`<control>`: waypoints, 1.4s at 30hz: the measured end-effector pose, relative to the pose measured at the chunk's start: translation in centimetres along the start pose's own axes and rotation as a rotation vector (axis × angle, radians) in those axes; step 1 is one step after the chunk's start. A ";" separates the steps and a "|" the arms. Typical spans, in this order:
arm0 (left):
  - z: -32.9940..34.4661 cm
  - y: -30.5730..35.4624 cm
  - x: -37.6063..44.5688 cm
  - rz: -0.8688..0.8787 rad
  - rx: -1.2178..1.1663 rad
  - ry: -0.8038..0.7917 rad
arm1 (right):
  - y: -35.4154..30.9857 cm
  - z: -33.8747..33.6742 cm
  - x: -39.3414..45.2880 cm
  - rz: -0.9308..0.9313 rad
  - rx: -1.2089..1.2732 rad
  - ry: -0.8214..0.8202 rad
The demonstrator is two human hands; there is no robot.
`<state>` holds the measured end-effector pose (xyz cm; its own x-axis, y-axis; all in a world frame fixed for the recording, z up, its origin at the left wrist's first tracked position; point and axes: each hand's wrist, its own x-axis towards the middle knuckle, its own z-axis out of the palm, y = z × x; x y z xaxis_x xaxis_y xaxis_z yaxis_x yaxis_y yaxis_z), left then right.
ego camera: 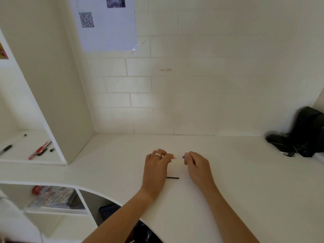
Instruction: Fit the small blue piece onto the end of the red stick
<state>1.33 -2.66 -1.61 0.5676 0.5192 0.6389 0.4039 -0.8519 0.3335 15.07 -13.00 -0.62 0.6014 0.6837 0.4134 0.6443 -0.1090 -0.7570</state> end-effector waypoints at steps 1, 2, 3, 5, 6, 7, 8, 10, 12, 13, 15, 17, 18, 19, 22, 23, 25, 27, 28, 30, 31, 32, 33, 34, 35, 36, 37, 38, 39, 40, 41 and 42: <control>0.0 0.0 0.0 0.009 -0.012 0.006 | 0.0 -0.1 0.1 0.028 0.039 -0.006; 0.0 0.1 -0.1 0.026 -0.023 0.011 | 0.0 -0.1 0.1 0.046 0.069 -0.013; 0.0 0.1 -0.1 0.045 -0.036 0.017 | -0.1 -0.1 0.2 0.049 0.084 -0.021; 0.1 0.1 0.0 0.062 -0.069 0.032 | 0.0 0.1 0.4 0.018 0.061 -0.044; 0.1 0.0 0.0 0.052 -0.088 0.036 | 0.1 0.2 0.4 -0.012 0.024 -0.055; 0.2 -0.1 0.1 0.033 -0.106 0.036 | 0.1 0.3 0.5 -0.045 -0.013 -0.065; 0.2 -0.2 0.0 0.013 -0.121 0.030 | 0.2 0.4 0.5 -0.073 -0.040 -0.072; 0.1 -0.2 0.0 -0.006 -0.139 0.014 | 0.4 0.5 0.5 -0.108 -0.068 -0.080; 0.1 -0.2 0.0 -0.007 -0.141 0.006 | 0.5 0.4 0.4 -0.125 -0.082 -0.091; 0.1 -0.3 0.0 -0.006 -0.138 0.002 | 0.6 0.4 0.4 -0.138 -0.086 -0.094; 0.1 -0.4 0.1 -0.007 -0.134 -0.001 | 0.7 0.3 0.5 -0.165 -0.095 -0.095; 0.1 -0.3 -0.1 -0.002 -0.127 0.002 | 0.7 0.4 0.5 -0.177 -0.099 -0.088; 0.0 -0.2 -0.1 -0.002 -0.115 -0.001 | 0.7 0.5 0.4 -0.174 -0.093 -0.082; -0.1 -0.1 -0.1 -0.006 -0.094 -0.009 | 0.7 0.6 0.4 -0.166 -0.079 -0.075; -0.1 0.0 0.0 -0.032 -0.030 -0.018 | 0.6 0.7 0.4 -0.146 -0.030 -0.046; -0.1 0.0 0.1 -0.043 -0.028 -0.023 | 0.6 0.6 0.4 -0.147 -0.020 -0.033; -0.1 0.1 0.1 -0.066 -0.026 -0.035 | 0.6 0.5 0.4 -0.138 0.000 -0.001; -0.1 0.2 0.1 -0.083 -0.024 -0.049 | 0.6 0.4 0.4 -0.086 0.003 0.011; -0.2 0.2 0.1 -0.088 -0.026 -0.057 | 0.6 0.4 0.4 -0.066 -0.001 0.003; -0.2 0.3 0.1 -0.096 -0.034 -0.073 | 0.7 0.3 0.4 -0.066 -0.008 -0.019; -0.1 0.2 0.1 -0.097 -0.032 -0.079 | 0.8 0.3 0.3 -0.077 0.000 -0.023; -0.1 0.2 0.1 -0.096 -0.028 -0.086 | 0.8 0.3 0.3 -0.085 0.017 -0.026; -0.1 0.1 0.1 -0.096 -0.026 -0.091 | 0.8 0.3 0.2 -0.084 0.034 -0.022; -0.1 0.1 0.2 -0.097 -0.026 -0.091 | 0.8 0.3 0.3 -0.068 0.051 -0.017; -0.1 0.2 0.2 -0.100 -0.027 -0.089 | 0.7 0.3 0.3 -0.042 0.061 -0.010; -0.2 0.2 0.2 -0.101 -0.030 -0.089 | 0.6 0.4 0.5 -0.023 0.064 -0.012; -0.2 0.3 0.2 -0.095 -0.030 -0.087 | 0.6 0.4 0.5 -0.022 0.050 -0.017; -0.2 0.3 0.2 -0.085 -0.028 -0.087 | 0.7 0.5 0.5 -0.037 0.029 -0.024; -0.2 0.3 0.2 -0.078 -0.025 -0.089 | 0.7 0.5 0.5 -0.052 0.014 -0.027; -0.2 0.2 0.2 -0.074 -0.021 -0.091 | 0.6 0.4 0.4 -0.065 0.013 -0.025; -0.1 0.2 0.2 -0.074 -0.016 -0.091 | 0.6 0.3 0.3 -0.070 0.025 -0.022; -0.1 0.1 0.2 -0.076 -0.015 -0.091 | 0.6 0.3 0.3 -0.068 0.041 -0.017</control>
<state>1.44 -2.67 -1.36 0.5991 0.5859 0.5458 0.4381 -0.8104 0.3891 15.50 -12.65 -1.09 0.5488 0.7006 0.4560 0.6630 -0.0324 -0.7480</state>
